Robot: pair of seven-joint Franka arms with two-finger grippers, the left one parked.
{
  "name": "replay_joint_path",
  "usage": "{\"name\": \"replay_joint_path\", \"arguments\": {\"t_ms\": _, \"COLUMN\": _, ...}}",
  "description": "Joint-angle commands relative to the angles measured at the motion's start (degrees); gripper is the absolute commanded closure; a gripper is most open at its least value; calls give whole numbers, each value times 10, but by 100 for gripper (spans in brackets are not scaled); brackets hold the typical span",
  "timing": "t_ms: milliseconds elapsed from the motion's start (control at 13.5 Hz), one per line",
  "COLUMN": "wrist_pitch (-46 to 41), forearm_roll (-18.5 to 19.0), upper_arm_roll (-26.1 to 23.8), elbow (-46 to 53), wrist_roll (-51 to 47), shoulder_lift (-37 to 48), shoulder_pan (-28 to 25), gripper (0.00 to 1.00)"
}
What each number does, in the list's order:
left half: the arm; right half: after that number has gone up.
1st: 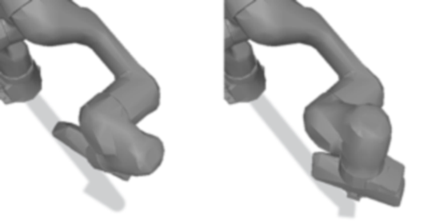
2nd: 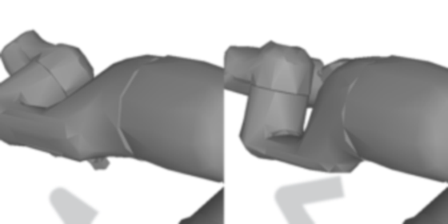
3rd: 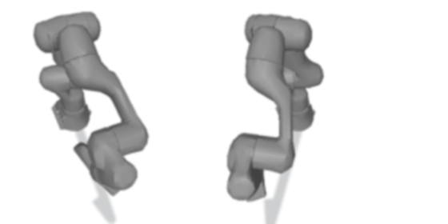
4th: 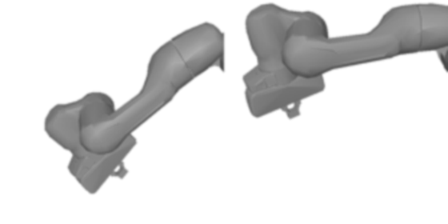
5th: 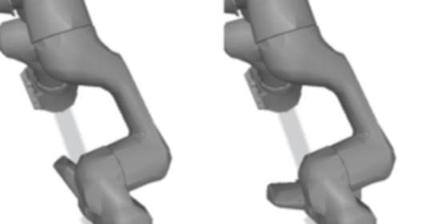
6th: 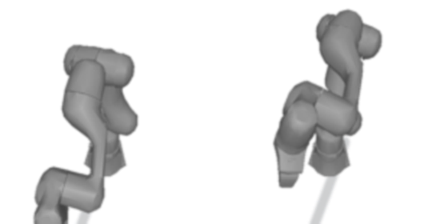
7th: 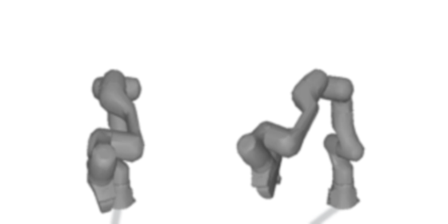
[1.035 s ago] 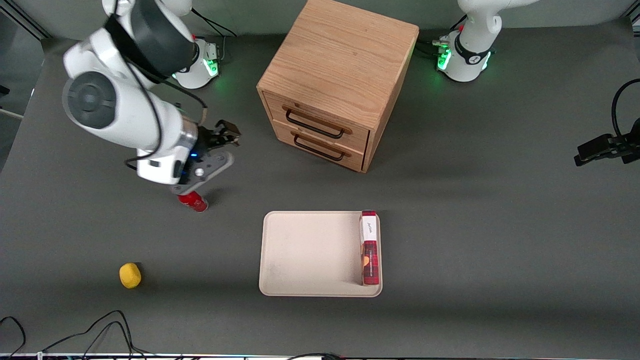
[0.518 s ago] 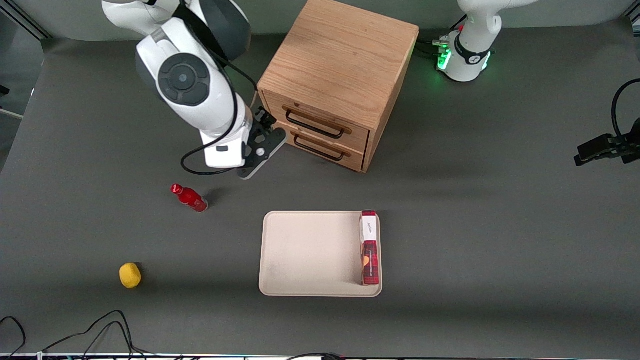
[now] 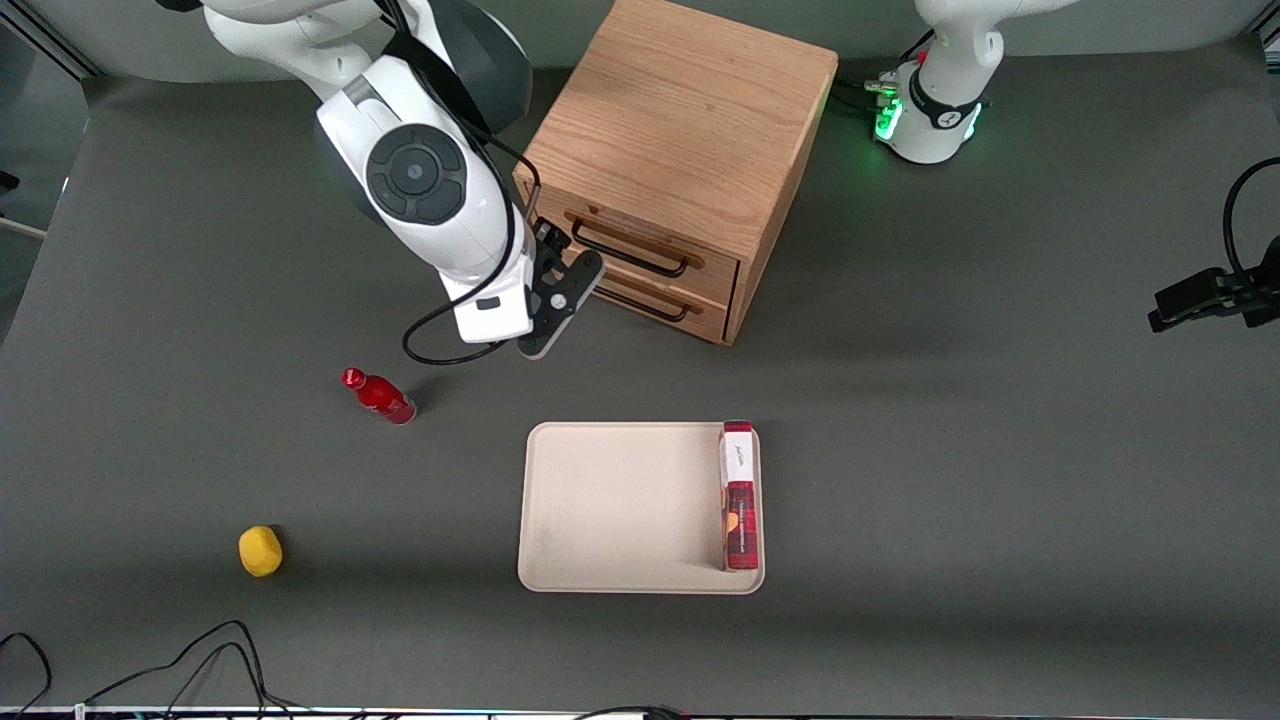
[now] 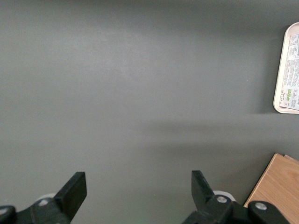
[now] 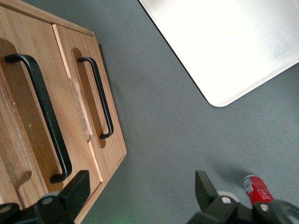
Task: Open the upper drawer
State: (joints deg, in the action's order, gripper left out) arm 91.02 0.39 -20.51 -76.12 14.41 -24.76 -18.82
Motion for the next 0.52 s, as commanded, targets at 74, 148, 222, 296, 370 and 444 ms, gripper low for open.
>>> {"name": "replay_joint_path", "arguments": {"t_ms": 74, "wrist_pitch": 5, "forearm_roll": -43, "upper_arm_roll": -1, "elbow": 27, "wrist_roll": -5, "shoulder_lift": -18, "shoulder_pan": -8, "gripper": 0}}
{"name": "replay_joint_path", "arguments": {"t_ms": 148, "wrist_pitch": 3, "forearm_roll": -45, "upper_arm_roll": -3, "elbow": 27, "wrist_roll": -11, "shoulder_lift": -10, "shoulder_pan": -9, "gripper": 0}}
{"name": "replay_joint_path", "arguments": {"t_ms": 222, "wrist_pitch": 1, "forearm_roll": -45, "upper_arm_roll": -12, "elbow": 27, "wrist_roll": -16, "shoulder_lift": -6, "shoulder_pan": -14, "gripper": 0}}
{"name": "replay_joint_path", "arguments": {"t_ms": 296, "wrist_pitch": 0, "forearm_roll": -45, "upper_arm_roll": -15, "elbow": 27, "wrist_roll": -28, "shoulder_lift": 1, "shoulder_pan": -16, "gripper": 0}}
{"name": "replay_joint_path", "arguments": {"t_ms": 370, "wrist_pitch": -1, "forearm_roll": -45, "upper_arm_roll": -22, "elbow": 27, "wrist_roll": -38, "shoulder_lift": 3, "shoulder_pan": -16, "gripper": 0}}
{"name": "replay_joint_path", "arguments": {"t_ms": 444, "wrist_pitch": -1, "forearm_roll": -45, "upper_arm_roll": -34, "elbow": 28, "wrist_roll": -46, "shoulder_lift": 3, "shoulder_pan": -15, "gripper": 0}}
